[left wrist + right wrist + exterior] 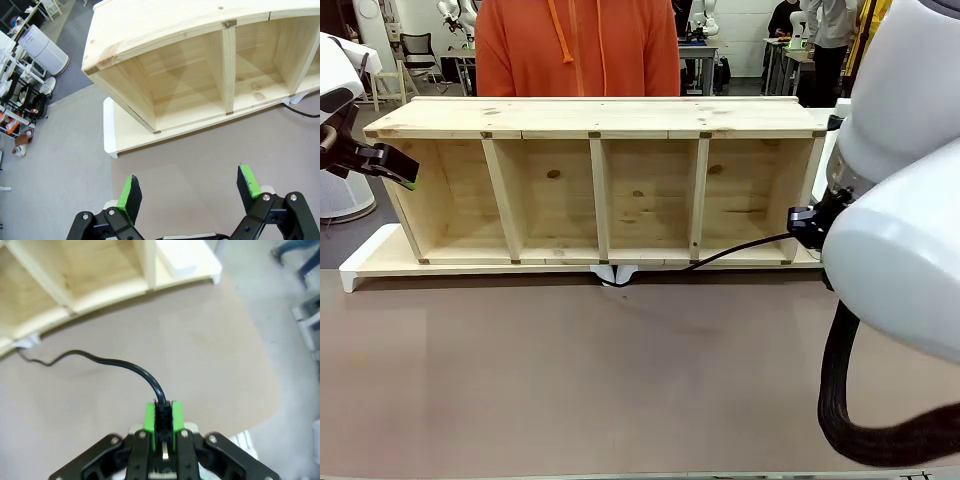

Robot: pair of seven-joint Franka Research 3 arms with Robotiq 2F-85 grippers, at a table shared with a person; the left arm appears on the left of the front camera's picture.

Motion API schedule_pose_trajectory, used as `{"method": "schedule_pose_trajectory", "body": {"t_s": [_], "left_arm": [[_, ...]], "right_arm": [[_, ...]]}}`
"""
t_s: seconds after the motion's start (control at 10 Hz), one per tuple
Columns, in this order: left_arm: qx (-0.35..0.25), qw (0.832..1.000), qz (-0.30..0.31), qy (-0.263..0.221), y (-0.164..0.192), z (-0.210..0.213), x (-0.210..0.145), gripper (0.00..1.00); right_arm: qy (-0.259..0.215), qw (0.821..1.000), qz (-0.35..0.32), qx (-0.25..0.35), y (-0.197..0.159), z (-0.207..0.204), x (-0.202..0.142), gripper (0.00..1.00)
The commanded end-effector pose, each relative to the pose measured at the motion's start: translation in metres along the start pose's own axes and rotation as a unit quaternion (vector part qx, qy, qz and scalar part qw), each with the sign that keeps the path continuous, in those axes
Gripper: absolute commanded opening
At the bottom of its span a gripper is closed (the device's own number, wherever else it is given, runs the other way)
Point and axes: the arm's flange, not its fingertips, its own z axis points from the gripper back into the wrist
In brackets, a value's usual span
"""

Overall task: Perform cable management.
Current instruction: Pull the grasped Power Cable to the location of the Power Strip.

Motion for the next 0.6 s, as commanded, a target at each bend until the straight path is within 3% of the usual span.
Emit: {"method": "schedule_pose_trajectory", "body": {"t_s": [0.0, 0.5], "left_arm": [[0.001, 1.0, 0.002, 0.0, 0.0, 0.0, 0.0, 1.0], [0.001, 1.0, 0.002, 0.0, 0.0, 0.0, 0.0, 1.0]], "right_arm": [[-0.001, 1.0, -0.015, -0.007, -0.055, -0.066, -0.03, 0.16], [-0.021, 0.998, -0.042, -0.035, -0.075, -0.1, 0.019, 0.16]]}}
